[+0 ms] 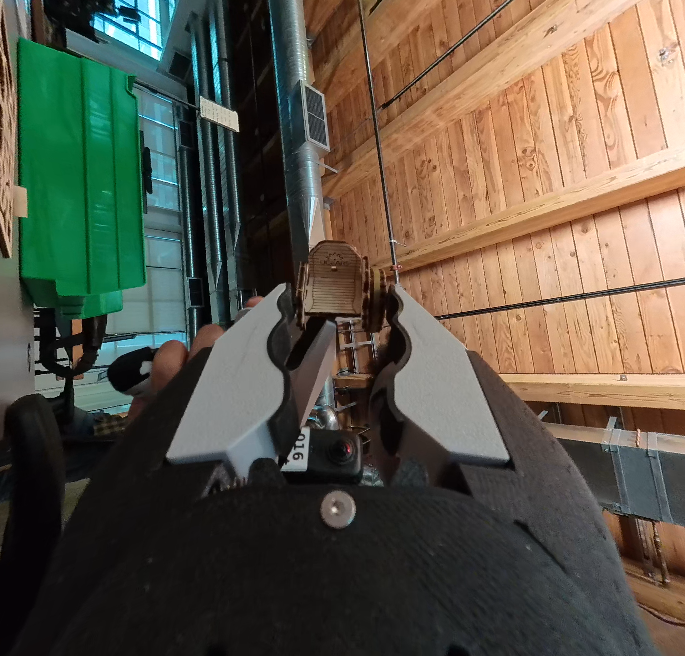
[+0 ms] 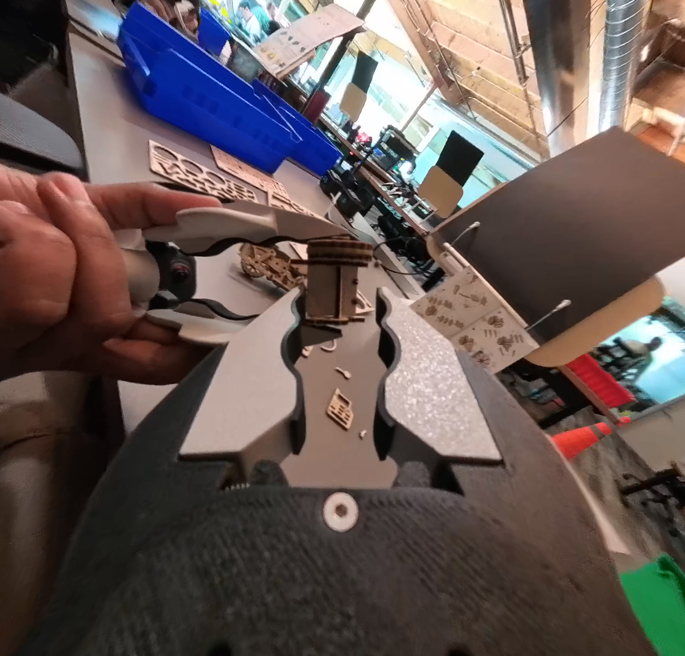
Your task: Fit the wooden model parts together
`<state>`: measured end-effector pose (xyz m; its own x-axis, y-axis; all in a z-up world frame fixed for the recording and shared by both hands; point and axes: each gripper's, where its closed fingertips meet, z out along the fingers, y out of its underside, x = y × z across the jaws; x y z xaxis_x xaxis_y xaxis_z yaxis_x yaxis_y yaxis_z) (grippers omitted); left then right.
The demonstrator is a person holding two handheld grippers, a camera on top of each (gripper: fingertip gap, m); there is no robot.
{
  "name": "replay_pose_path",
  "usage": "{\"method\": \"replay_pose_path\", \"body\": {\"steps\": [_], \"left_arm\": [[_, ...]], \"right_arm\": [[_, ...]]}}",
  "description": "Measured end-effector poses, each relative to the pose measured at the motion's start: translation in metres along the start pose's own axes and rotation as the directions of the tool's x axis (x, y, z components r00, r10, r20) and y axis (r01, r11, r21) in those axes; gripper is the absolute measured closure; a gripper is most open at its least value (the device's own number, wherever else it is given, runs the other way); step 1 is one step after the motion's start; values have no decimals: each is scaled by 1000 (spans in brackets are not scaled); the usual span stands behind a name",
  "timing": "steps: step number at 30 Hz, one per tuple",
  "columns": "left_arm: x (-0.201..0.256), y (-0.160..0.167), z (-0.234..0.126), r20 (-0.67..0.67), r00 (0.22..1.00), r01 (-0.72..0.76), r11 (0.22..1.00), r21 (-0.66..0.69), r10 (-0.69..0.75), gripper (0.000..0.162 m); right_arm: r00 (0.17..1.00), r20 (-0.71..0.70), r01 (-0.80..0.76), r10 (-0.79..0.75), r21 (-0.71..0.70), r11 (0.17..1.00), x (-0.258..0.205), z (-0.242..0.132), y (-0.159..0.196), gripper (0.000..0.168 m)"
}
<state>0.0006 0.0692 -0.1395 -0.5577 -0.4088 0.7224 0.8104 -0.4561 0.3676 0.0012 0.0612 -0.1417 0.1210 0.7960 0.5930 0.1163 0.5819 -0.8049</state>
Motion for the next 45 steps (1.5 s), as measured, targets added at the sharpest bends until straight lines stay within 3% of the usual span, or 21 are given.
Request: {"method": "replay_pose_path", "body": {"steps": [7, 11, 20, 30, 35, 45], "left_arm": [[8, -3, -2, -38, 999, -1, 1000, 1, 1, 115], [9, -2, -2, -49, 999, 0, 1000, -9, -1, 115], [-3, 3, -2, 16, 1000, -21, 999, -26, 21, 115], [-6, 6, -2, 64, 991, -117, 992, -49, 120, 121], [-3, 4, -2, 48, 991, -120, 992, -34, 122, 120], [-5, 4, -2, 41, 995, -91, 995, -32, 92, 114]], "right_arm": [[926, 141, -369, 350, 142, 918, 12, -17, -11, 133], [881, 157, -468, 447, 143, 872, 22, -18, -5, 135], [984, 109, -135, 138, -32, 990, -4, -8, 8, 127], [992, 62, 114, -107, -135, 984, -11, -4, 16, 129], [994, 70, 96, -87, -140, 985, -12, -4, 15, 132], [990, 80, -109, 118, -111, 988, -10, -2, 13, 137]]}}
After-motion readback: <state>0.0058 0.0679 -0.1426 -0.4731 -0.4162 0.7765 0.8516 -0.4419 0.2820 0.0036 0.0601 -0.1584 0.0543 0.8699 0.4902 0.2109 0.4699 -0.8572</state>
